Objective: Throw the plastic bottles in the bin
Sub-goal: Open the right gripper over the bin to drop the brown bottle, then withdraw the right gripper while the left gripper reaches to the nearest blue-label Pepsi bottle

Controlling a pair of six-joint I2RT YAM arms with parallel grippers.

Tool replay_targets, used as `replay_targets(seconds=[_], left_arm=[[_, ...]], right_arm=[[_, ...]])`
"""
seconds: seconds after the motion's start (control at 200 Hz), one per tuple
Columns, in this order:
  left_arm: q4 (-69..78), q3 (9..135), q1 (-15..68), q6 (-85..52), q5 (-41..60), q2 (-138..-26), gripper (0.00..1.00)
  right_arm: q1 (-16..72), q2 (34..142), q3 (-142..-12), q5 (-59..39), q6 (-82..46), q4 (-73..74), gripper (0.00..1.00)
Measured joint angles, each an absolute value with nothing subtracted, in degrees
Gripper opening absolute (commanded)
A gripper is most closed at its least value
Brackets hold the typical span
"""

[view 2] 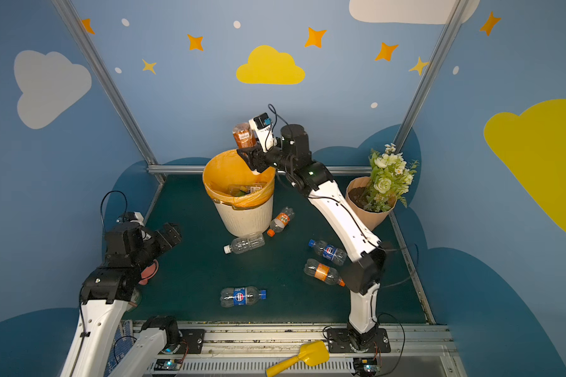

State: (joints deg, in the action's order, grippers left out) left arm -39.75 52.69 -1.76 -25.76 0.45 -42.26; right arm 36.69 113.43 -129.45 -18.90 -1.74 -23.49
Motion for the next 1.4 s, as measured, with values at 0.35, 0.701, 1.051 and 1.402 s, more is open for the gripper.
replay_targets(seconds=[0.35, 0.701, 1.051, 1.402], left_arm=[[-40.53, 53.93, 2.52, -24.01, -0.6, -35.35, 1.0], [-42.57, 56.16, 37.32, -16.71, -12.86, -41.34, 1.0], [-54.54, 60.27, 62.19, -7.16, -14.83, -61.28, 1.0], [-64.05, 66.19, 64.79, 7.84, -14.94, -70.61, 0.99]], right_arm=[[32.29, 94.94, -117.14, -14.92, -2.26, -31.14, 0.96], [21.89, 68.42, -82.35, -11.64, -6.11, -19.88, 0.97], [10.92, 63.11, -68.73, -13.43, -11.55, -21.87, 0.97], [8.12, 61.82, -68.2, -16.29, -13.21, -21.58, 0.97]])
